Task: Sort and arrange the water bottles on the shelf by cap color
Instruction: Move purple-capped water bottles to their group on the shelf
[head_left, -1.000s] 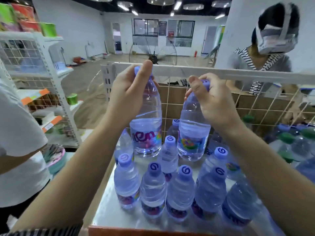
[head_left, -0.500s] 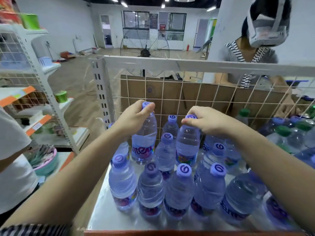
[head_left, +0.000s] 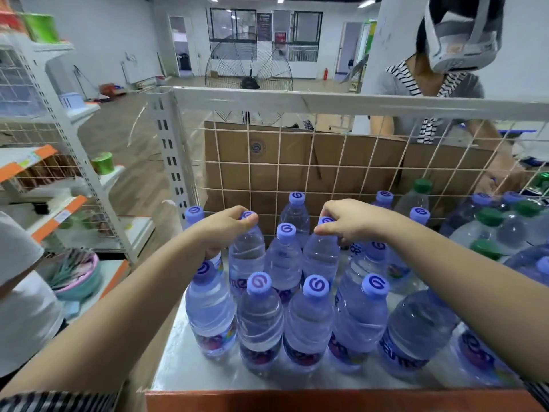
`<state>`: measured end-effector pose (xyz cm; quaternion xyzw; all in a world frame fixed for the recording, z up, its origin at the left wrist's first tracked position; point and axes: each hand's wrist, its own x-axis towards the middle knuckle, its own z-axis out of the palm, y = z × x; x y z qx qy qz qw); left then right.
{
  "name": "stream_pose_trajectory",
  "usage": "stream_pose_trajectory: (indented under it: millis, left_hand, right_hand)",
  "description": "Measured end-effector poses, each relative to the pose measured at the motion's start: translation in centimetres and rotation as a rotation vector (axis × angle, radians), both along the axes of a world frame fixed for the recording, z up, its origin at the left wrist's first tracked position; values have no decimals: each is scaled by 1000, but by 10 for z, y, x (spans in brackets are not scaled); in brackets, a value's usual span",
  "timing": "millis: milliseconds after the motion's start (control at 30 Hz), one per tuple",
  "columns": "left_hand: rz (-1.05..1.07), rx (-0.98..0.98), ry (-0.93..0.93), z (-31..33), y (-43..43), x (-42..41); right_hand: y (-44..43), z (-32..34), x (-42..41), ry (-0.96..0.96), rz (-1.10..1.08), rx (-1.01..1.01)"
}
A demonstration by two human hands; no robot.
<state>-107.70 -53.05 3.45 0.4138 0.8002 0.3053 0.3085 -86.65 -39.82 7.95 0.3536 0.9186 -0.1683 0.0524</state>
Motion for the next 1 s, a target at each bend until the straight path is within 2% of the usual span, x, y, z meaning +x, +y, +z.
stream_pose_trajectory:
  millis: [233, 333, 400, 567, 800, 1000]
  left_hand:
    - [-75, -18, 51, 8, -4, -3]
    - [-108, -9, 217, 17, -6, 1]
    - [-137, 44, 348, 27, -4, 14]
    - [-174, 242, 449, 52, 10, 61]
    - [-313, 385, 378, 73, 63, 155]
    - [-263, 475, 252, 65, 102, 240]
  right_hand:
    - [-2, 1, 4, 98, 12, 64]
    - [-2, 10, 17, 229, -8, 59]
    - [0, 18, 29, 318, -34, 82]
    - [13, 45, 75, 481, -118, 98]
    - [59, 53, 162, 538, -204, 166]
    - [107, 41, 225, 510, -86, 160]
